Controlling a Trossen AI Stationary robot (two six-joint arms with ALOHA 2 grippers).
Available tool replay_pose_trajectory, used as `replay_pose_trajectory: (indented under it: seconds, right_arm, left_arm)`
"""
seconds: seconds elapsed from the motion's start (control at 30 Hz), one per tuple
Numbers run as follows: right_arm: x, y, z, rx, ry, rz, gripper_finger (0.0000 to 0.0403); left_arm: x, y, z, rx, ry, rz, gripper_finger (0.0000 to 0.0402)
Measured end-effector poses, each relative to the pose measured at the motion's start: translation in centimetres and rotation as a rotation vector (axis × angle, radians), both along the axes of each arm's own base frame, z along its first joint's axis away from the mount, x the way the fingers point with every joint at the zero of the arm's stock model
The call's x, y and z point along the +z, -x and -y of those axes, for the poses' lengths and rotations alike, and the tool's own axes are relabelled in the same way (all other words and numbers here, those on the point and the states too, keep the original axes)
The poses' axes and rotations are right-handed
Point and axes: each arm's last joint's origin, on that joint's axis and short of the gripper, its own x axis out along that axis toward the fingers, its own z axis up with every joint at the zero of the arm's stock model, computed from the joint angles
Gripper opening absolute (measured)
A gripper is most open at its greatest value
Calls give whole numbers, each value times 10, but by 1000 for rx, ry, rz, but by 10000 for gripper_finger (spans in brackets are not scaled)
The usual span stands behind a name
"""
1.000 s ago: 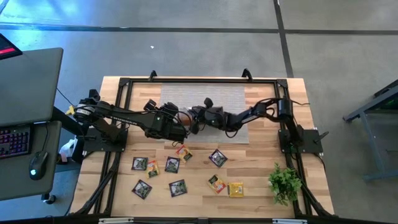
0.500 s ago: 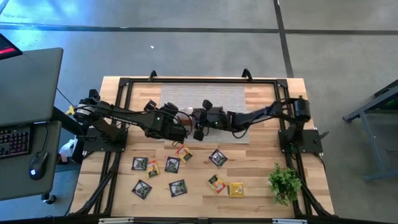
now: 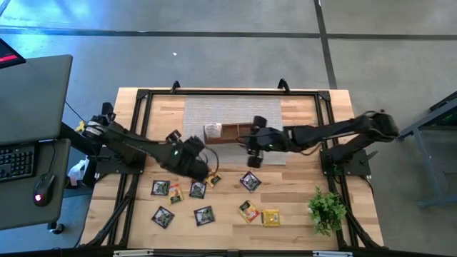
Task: Pick & Place Tea
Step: Put the yellow tea bag into the middle section of the wooden organizer
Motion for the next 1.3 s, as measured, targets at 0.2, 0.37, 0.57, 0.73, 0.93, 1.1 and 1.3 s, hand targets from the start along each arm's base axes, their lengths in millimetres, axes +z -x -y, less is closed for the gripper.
replay_pose_trajectory:
  seconds: [0.2,0.37,0.57,0.73,0.93,1.1,1.3]
  right_arm:
    - [6,40,-8,-67,-103,-146,138]
    - [-24,56,-17,-72,-137,-204,138]
    - [-55,57,-29,-4,-182,-95,138]
    - [-64,56,-32,64,-239,23,138]
    - [-63,54,-32,94,-212,60,138]
    - [-63,54,-32,126,-149,52,138]
    - [-63,54,-32,122,-155,53,138]
  left_arm:
    - [36,45,23,-54,59,157,1]
    - [46,66,32,-142,127,185,1]
    - [35,68,35,-164,246,81,29]
    - [16,57,32,-171,390,-60,96]
    - [1,46,34,-200,483,-102,159]
    - [-7,36,38,-222,404,-73,165]
    - [-7,30,40,-229,403,-16,166]
